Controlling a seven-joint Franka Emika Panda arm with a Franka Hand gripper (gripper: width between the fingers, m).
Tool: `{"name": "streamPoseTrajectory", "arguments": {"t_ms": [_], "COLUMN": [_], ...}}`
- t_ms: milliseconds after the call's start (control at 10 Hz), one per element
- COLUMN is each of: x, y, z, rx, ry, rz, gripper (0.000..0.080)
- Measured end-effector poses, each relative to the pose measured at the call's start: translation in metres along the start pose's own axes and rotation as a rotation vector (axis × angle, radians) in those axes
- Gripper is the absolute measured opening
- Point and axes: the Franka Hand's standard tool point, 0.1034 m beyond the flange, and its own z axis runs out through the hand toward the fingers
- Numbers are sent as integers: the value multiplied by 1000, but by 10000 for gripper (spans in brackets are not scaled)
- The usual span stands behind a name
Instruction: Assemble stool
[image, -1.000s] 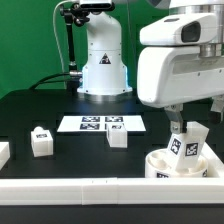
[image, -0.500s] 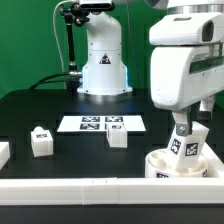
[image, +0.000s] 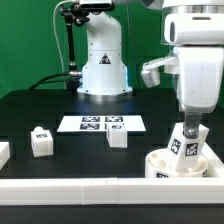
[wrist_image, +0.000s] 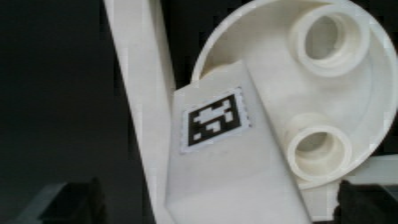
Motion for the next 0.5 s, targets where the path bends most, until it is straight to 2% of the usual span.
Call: {"name": "streamPoseTrajectory", "arguments": {"t_ms": [500], "x": [-6], "y": [-3], "z": [9], "rx": [9], "ry": [-47], "rz": [-395], "gripper": [649]}}
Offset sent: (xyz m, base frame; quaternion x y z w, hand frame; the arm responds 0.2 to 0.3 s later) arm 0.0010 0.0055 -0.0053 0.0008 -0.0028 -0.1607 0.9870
